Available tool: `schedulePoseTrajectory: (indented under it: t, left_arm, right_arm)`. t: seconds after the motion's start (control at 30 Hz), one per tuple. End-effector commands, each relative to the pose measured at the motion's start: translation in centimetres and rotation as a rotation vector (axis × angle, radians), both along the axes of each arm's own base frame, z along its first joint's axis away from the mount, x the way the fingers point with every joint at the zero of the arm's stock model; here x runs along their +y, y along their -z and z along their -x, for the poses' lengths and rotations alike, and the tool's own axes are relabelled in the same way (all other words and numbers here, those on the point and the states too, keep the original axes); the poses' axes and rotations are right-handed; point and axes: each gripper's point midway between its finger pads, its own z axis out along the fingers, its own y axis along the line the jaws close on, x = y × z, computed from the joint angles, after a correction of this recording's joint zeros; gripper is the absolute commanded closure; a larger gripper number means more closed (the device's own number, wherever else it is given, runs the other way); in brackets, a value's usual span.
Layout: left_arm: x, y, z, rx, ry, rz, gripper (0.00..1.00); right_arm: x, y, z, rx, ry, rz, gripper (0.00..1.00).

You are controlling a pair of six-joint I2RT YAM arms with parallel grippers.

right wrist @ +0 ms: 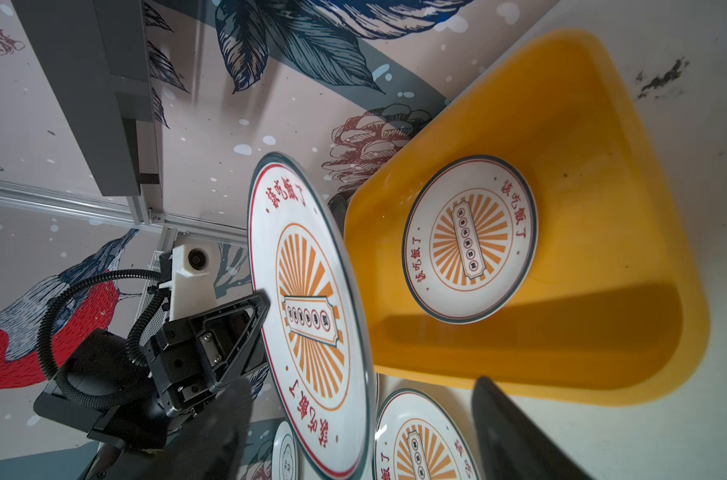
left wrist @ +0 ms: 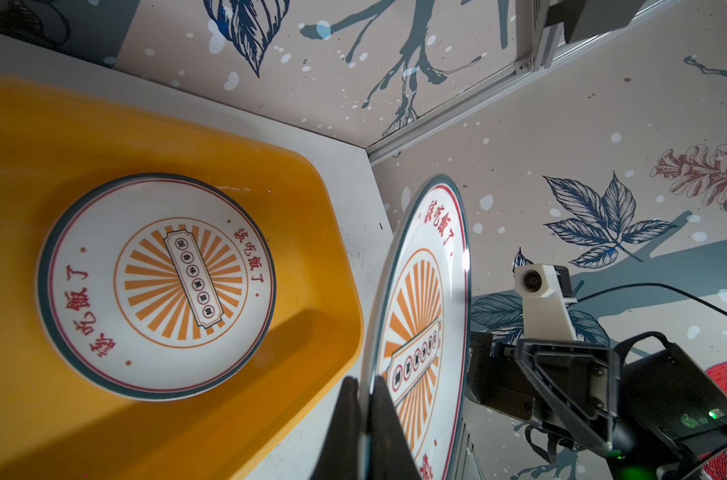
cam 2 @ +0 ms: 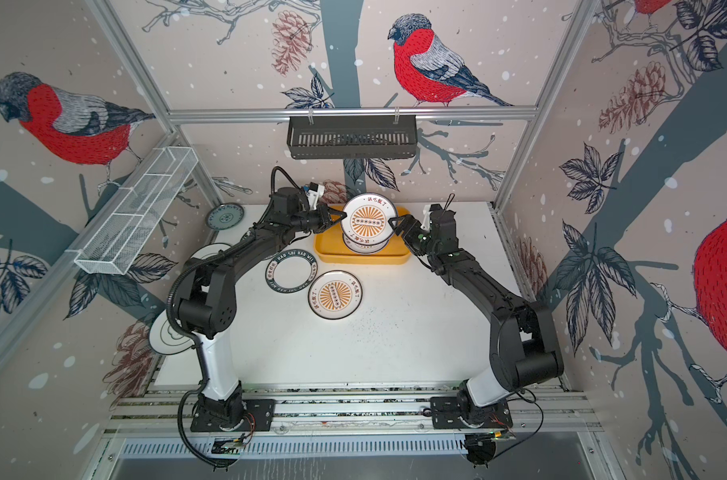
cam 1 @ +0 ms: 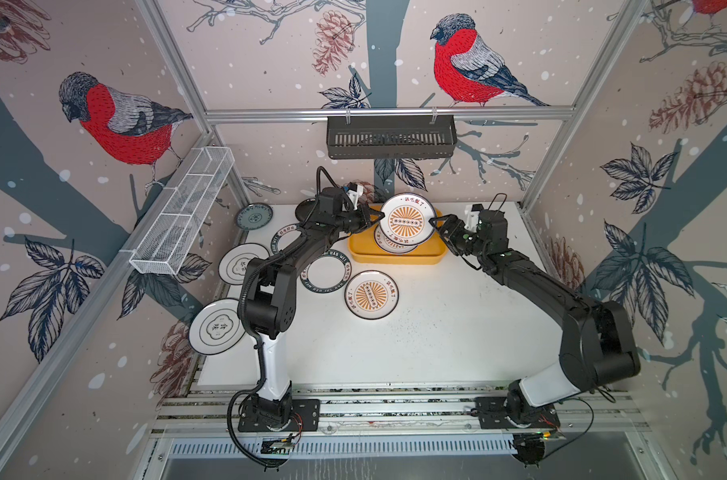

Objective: Place the plates into the plastic bin on the countertop
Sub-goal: 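Carry the plate over the yellow bin with the left gripper while the right gripper withdraws, then lower the sunburst plate onto the plate in the bin and open the left gripper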

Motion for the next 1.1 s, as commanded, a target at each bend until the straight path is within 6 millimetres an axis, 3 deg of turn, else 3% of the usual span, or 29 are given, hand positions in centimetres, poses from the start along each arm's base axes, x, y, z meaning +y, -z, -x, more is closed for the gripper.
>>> schedulePoseTrajectory:
  t: [0.0,0.2,0.47,0.77,1.07]
  left_arm:
    - [0.1,0.1,-1.1,0.027,-0.022,0.023,1.00]
    - [0.2,2.9,-3.2,0.093,-0.057,-0.016,1.00]
    - [0.7,6.8,-5.5,0.155,-0.108,-0.118,1.00]
    - [0.5,10.8,-7.2,0.223,-0.136,-0.129,1.00]
    - [-0.4,12.5,-8.8,0.235,-0.162,-0.152,1.00]
  right_arm:
    - [-1.8,-1.0,-0.6,-0.044,0.083,0.068,0.00]
    - [-5.6,-2.6,-0.3,-0.074,0.225,0.195,0.00]
    - [-9.9,-5.2,1.9,-0.116,0.394,0.315,0.00]
    - [-11.5,-5.7,3.8,-0.116,0.459,0.307,0.00]
    - [-11.6,-5.0,4.2,-0.093,0.473,0.297,0.00]
